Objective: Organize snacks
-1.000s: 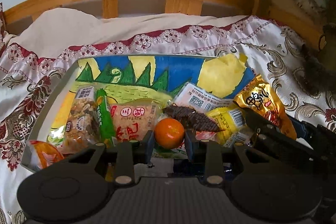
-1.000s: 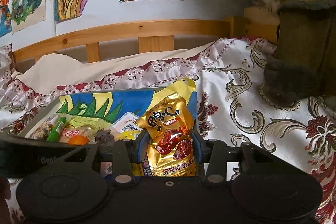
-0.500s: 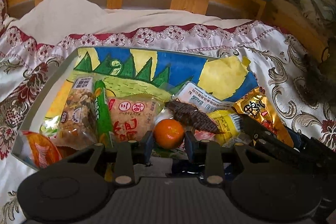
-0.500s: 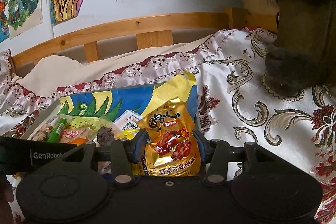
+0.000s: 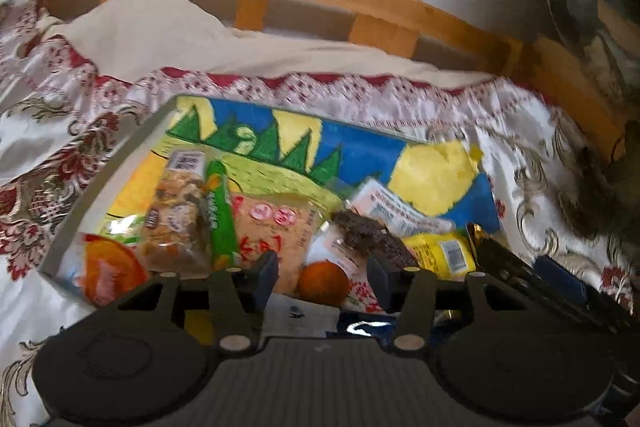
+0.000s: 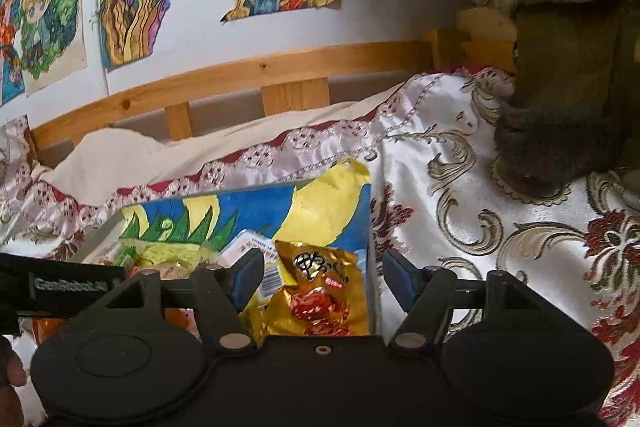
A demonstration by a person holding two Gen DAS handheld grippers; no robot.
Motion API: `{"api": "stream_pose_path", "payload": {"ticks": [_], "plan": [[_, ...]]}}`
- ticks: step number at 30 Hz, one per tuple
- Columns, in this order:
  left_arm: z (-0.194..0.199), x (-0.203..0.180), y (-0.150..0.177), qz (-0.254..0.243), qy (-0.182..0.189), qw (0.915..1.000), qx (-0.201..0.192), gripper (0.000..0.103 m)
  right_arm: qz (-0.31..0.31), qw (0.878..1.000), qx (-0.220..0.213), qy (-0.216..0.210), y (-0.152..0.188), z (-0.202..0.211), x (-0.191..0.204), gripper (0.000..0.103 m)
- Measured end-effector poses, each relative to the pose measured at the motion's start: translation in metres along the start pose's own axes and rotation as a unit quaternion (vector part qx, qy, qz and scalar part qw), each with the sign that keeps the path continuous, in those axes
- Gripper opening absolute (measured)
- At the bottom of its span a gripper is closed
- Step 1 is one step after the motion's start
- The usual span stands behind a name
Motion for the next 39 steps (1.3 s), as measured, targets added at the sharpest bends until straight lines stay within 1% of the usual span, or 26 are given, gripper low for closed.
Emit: {"api": "stream_pose_path", "payload": {"ticks": [2, 5, 12, 14, 16, 20, 25, 32, 39], "plan": [[0.007, 0.006, -0.004, 0.011, -0.006, 0.9998, -0.012, 0.066, -0.001, 1.000, -0.008, 0.002, -0.004, 0.006, -0.001, 0.074], [0.019, 0.015, -0.009, 0.020, -0.020, 0.9991, -0.032, 0.074, 0.001, 1.000, -0.020, 0.003, -0.010, 0.017, 0.000, 0.078], [0.052, 0.028, -0.019, 0.021, -0.038, 0.9968, -0.067, 0.087, 0.015, 0.999, -0.042, -0.001, -0.023, 0.043, 0.011, 0.086], [0.062, 0.030, -0.020, 0.018, -0.041, 0.9961, -0.076, 0.094, 0.021, 0.999, -0.049, -0.003, -0.026, 0.052, 0.016, 0.091], [0.073, 0.032, -0.020, 0.019, -0.043, 0.9952, -0.086, 0.097, 0.027, 0.998, -0.057, -0.007, -0.029, 0.061, 0.021, 0.096], [0.095, 0.034, -0.019, 0.016, -0.038, 0.9940, -0.101, 0.101, 0.041, 0.997, -0.068, -0.013, -0.036, 0.078, 0.030, 0.100], [0.117, 0.038, -0.016, 0.009, -0.044, 0.9919, -0.118, 0.102, 0.054, 0.995, -0.084, -0.012, -0.044, 0.098, 0.036, 0.102], [0.144, 0.056, -0.009, 0.022, -0.052, 0.9897, -0.131, 0.102, 0.058, 0.993, -0.103, -0.013, -0.048, 0.130, 0.041, 0.102], [0.170, 0.069, -0.003, 0.017, -0.054, 0.9877, -0.146, 0.102, 0.062, 0.991, -0.121, -0.016, -0.049, 0.158, 0.052, 0.102]]}}
Point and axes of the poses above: each gripper's, at about its wrist camera, not at the fingertips, and z roughly against the way its jaws point, x to its left, y to its underside, the point moved 7 cm from there along -z, roughly the way its jaws point, and after that the axes turned 15 degrees about -y, right-handed, at the moved point
